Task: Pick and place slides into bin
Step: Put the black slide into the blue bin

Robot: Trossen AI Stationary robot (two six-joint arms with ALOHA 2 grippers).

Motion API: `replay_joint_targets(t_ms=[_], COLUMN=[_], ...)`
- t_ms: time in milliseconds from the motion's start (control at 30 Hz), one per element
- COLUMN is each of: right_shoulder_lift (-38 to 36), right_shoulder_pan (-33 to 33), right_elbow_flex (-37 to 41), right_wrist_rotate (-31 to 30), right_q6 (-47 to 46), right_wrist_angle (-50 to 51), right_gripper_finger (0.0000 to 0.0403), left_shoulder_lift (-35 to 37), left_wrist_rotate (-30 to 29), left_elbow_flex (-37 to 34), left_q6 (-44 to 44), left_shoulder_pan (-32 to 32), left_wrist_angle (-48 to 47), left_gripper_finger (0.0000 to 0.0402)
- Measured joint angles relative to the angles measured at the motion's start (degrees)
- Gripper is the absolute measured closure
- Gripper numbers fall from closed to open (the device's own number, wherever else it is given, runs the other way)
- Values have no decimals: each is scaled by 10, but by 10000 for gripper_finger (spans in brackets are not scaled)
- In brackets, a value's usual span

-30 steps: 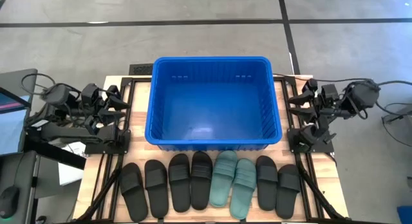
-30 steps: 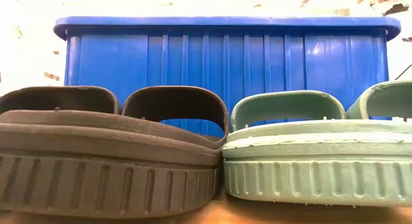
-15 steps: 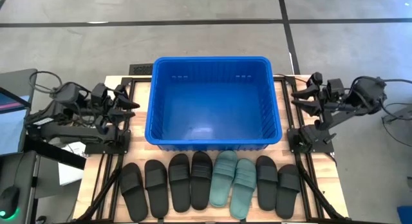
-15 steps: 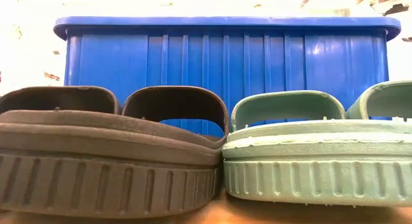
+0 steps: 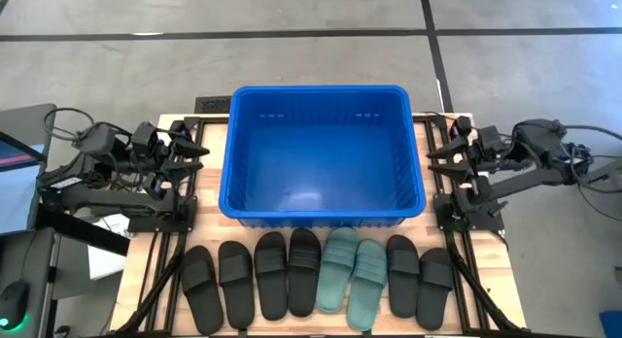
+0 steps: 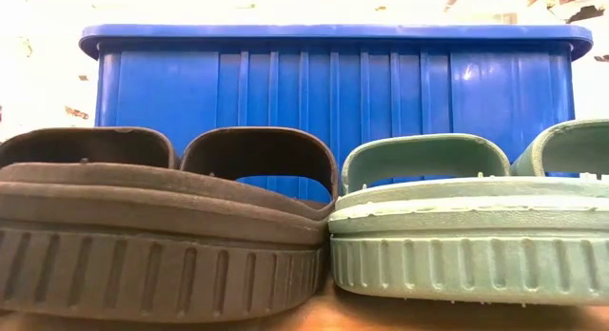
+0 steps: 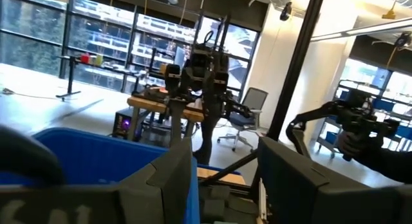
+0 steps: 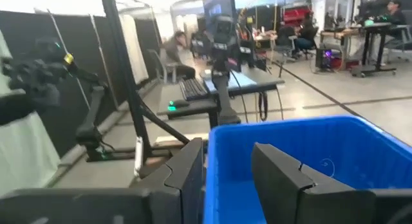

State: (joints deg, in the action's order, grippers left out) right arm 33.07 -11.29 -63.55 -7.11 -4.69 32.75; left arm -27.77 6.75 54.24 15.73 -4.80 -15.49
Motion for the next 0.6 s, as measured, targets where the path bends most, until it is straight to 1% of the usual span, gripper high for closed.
replay_joint_targets(t_ms=[133, 267, 467, 600], right_shoulder_lift=[14, 30, 61, 79], right_shoulder_pan=[76, 169, 319, 392], right_elbow_flex=[0, 0, 0, 0], right_wrist_rotate=[60, 138, 281, 375], right_q6=[7, 18, 31, 32], right_wrist_angle=[2, 2, -9, -29], right_gripper_finger=[283, 283, 283, 283], left_shoulder_lift=[0, 0, 0, 0], left_wrist_rotate=[-2, -1, -1, -1], left_elbow_flex=[0, 0, 0, 0], left_q6=[-1, -1, -1, 5], left_shoulder_pan=[0, 0, 0, 0], left_wrist_angle=[0, 0, -7, -26], left_gripper_finger=[237, 237, 237, 237])
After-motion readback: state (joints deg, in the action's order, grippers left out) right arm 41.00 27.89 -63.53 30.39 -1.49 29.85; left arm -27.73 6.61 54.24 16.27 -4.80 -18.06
